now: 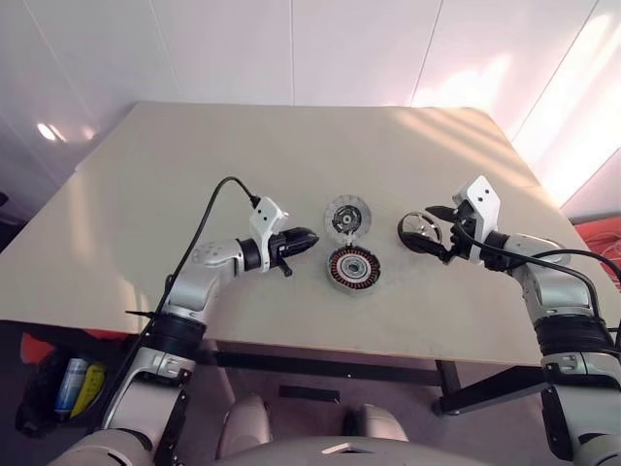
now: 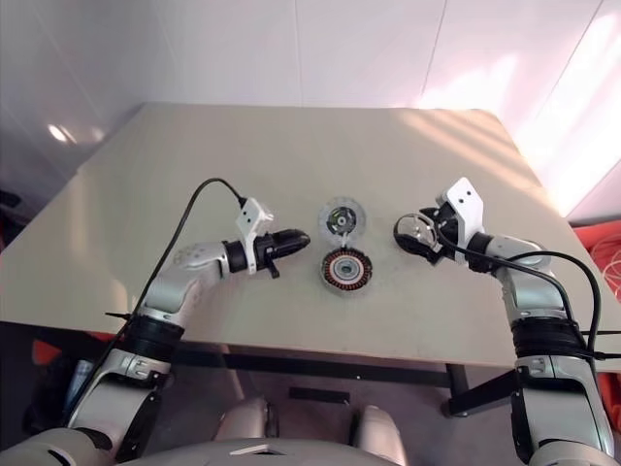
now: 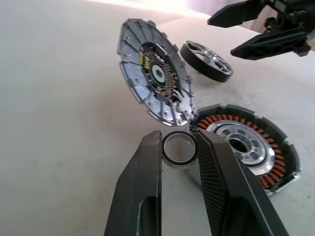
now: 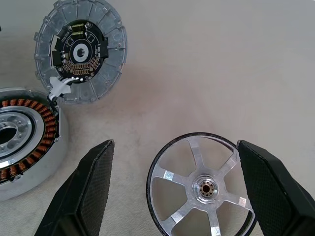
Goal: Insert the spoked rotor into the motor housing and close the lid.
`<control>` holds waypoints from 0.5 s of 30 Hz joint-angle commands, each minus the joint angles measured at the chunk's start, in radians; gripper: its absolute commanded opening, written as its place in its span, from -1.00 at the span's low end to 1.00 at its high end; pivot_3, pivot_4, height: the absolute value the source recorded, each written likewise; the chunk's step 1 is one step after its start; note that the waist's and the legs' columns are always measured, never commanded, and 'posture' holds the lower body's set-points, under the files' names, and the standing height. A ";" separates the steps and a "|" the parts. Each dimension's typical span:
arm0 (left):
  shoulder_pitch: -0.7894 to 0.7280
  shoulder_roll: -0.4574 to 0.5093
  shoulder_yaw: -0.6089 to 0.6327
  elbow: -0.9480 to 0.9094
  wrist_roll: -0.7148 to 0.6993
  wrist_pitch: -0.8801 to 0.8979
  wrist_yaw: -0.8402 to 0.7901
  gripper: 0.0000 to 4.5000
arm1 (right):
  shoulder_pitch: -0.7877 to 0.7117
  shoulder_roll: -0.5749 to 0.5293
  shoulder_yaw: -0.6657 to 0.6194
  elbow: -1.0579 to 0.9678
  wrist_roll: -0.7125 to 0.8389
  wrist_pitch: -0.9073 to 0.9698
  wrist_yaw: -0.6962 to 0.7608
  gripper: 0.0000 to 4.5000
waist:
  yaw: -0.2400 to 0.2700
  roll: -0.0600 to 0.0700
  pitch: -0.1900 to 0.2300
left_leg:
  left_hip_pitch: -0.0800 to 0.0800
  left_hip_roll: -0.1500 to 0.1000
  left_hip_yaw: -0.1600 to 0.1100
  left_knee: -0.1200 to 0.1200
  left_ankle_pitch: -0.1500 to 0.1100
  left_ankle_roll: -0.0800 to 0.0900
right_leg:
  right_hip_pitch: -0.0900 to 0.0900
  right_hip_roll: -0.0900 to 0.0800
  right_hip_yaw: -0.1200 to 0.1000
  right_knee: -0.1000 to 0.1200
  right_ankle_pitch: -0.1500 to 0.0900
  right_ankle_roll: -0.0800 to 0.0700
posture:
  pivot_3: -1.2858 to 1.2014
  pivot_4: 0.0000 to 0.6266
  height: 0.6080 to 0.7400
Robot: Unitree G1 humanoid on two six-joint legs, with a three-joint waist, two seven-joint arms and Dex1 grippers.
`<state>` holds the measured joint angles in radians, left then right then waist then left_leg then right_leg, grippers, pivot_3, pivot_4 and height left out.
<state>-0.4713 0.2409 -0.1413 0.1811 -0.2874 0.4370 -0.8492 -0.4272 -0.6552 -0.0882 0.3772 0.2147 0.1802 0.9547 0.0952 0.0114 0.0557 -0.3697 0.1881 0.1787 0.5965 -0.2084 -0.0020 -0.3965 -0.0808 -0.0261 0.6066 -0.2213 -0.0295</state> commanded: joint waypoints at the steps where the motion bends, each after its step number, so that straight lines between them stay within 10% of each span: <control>1: -0.047 0.011 -0.009 -0.047 -0.037 0.067 -0.038 -0.69 | -0.020 -0.004 -0.013 -0.017 0.008 -0.020 -0.006 1.00 | 0.001 0.000 0.000 | 0.000 0.000 0.000 0.000 0.000 0.000 | 0.000 0.000 0.000 0.000 0.000 0.000 | 0.03 -1.00 1.00; 15: -0.229 -0.053 -0.075 0.135 -0.016 0.070 -0.130 -0.69 | -0.006 0.002 -0.021 -0.036 0.015 -0.019 -0.030 1.00 | 0.002 0.000 0.000 | -0.001 0.000 0.000 0.000 0.000 0.001 | 0.000 0.000 0.000 0.000 0.000 0.000 | 0.03 -1.00 1.00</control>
<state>-0.6683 0.1881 -0.2109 0.3133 -0.3064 0.5274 -0.9574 -0.4259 -0.6522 -0.0884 0.3767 0.2150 0.1785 0.9332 0.0975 0.0111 0.0559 -0.3704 0.1879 0.1787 0.5966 -0.2082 -0.0015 -0.3968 -0.0808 -0.0262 0.6067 -0.2213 -0.0295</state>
